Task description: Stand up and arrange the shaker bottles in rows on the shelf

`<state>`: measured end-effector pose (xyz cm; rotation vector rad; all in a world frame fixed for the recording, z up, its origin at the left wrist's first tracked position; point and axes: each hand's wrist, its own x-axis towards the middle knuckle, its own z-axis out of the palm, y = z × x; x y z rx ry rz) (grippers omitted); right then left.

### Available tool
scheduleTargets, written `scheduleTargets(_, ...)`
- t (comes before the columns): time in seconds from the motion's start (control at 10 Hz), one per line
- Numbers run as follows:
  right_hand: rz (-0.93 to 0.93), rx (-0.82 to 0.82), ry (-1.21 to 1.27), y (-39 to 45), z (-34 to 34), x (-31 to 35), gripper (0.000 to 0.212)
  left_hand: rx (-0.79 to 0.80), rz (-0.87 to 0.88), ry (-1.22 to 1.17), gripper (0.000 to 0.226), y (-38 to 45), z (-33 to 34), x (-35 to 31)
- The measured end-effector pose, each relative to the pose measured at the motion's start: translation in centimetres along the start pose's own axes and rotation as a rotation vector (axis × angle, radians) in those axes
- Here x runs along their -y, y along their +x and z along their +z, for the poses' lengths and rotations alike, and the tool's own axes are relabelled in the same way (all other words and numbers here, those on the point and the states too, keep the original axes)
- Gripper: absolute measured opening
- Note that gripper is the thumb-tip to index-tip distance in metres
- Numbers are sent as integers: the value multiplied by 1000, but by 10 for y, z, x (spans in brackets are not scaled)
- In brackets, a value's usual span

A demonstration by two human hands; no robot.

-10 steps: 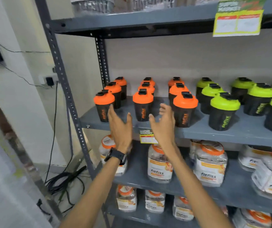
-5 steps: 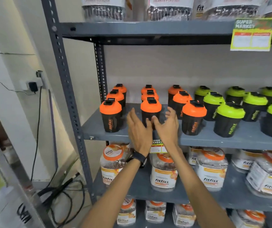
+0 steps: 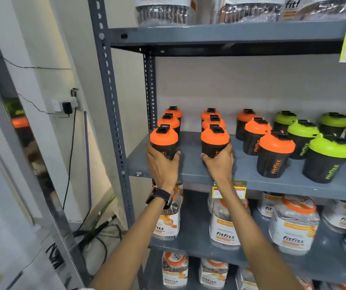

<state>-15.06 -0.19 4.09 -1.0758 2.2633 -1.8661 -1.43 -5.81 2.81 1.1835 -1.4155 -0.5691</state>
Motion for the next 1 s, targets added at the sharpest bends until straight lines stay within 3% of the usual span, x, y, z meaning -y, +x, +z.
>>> scheduleTargets(0.2,5,-60,-37,-8,-9,2,78,29,18,-144,92,4,-4,7)
scheduleTargets(0.8,-1,1,-26,-21,-17,-3,79,54,-14,-102,91,4,-4,6)
scheduleTargets(0.9,21,35,-2,-25,-25,5,95,81,-11,-102,96,1,-11,2)
scheduleTargets(1.0,-52,-46,57,-50,-39,2,99,79,4,-66,119,-4,-10,6)
